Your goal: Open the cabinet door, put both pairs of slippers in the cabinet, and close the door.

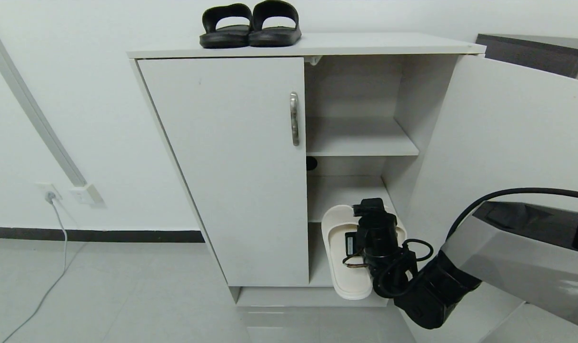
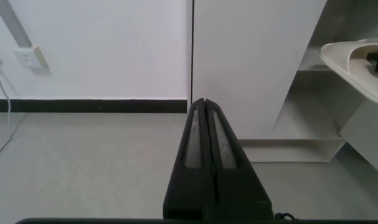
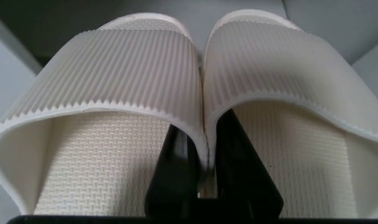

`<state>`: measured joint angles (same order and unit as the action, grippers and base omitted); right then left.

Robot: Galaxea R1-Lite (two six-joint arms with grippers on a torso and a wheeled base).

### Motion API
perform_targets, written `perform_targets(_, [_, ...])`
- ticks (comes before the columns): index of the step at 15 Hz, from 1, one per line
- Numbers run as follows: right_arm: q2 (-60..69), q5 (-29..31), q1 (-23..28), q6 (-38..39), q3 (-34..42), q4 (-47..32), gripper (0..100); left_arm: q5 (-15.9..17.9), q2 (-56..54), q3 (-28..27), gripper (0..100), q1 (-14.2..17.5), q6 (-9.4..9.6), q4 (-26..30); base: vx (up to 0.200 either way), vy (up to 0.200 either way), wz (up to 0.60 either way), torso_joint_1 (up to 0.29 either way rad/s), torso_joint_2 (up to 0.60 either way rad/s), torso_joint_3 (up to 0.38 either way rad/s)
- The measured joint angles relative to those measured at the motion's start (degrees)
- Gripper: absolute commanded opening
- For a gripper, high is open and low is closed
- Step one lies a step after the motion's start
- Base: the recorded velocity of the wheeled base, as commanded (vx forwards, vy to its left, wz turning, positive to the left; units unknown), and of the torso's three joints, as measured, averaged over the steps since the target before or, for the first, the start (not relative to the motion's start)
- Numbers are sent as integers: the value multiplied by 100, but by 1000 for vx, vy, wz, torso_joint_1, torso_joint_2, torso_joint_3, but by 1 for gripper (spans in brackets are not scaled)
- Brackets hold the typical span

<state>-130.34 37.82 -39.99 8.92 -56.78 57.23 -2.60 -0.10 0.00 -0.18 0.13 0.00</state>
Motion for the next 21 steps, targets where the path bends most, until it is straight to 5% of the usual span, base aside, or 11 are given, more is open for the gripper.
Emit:
perform_targets(4, [-39,-27,11,-1,-55,88,0,-5,0,0,0,-2,-2,0,0,0,0,3,4,-119])
perform_targets(9, [-445,-68,90,-525,-134,1341,0,-9,2,0,0,0,-13,0,0,0,0,0,0,0])
perform_targets(15, [-695,-79,140,-560,-167,1420,0,-9,2,0,0,0,-13,0,0,0,0,0,0,0])
perform_targets(21, [-719,-79,178,-571,-193,1431,0,-2,2,0,0,2,-23,0,200,0,0,2,2,2])
